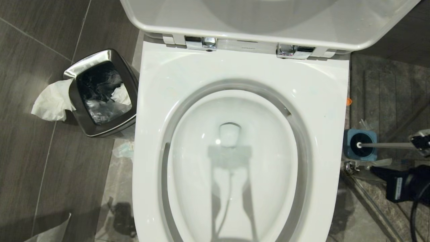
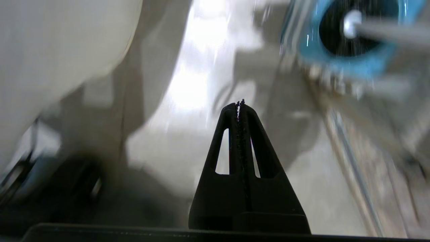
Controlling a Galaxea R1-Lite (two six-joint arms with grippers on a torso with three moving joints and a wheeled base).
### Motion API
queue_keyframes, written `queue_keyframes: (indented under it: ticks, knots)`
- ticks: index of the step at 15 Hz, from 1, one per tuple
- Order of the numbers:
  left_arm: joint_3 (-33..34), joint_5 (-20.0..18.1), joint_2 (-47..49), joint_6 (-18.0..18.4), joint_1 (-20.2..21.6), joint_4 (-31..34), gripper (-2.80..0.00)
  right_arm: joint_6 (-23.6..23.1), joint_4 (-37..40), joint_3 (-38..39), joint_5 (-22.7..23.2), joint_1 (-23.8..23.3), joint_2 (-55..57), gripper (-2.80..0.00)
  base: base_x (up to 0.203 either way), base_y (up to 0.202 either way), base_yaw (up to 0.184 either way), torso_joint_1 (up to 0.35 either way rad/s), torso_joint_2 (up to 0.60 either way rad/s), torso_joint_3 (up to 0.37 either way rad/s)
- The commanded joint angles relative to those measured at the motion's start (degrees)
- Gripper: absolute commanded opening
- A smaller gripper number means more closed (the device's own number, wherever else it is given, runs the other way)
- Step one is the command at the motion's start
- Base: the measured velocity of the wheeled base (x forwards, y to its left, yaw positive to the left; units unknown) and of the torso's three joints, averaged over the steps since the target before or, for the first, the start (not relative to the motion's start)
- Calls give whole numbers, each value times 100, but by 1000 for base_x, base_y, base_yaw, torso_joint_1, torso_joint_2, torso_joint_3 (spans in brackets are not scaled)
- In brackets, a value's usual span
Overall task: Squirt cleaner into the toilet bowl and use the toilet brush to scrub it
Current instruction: Pour in the cleaning agent
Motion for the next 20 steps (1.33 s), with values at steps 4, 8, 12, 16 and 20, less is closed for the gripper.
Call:
queue_keyframes:
  ticks: [4, 8, 12, 16, 20]
  knots:
    - [0, 2, 8, 5, 5, -8, -280, -29, -3988, 651, -7, -51, 2035, -280, 0, 0, 0, 0, 0, 0]
    - [0, 2, 8, 5, 5, -2, -280, -39, -4955, 738, -56, -217, 2581, -280, 0, 0, 0, 0, 0, 0]
    - [0, 2, 8, 5, 5, -9, -280, -43, -6302, 1028, -269, -256, 3481, -280, 0, 0, 0, 0, 0, 0]
    - [0, 2, 8, 5, 5, 0, -280, -57, -6541, 1086, -279, -260, 3662, -280, 0, 0, 0, 0, 0, 0]
    - [0, 2, 8, 5, 5, 0, -280, -39, -6541, 1146, -270, -266, 3696, -280, 0, 0, 0, 0, 0, 0]
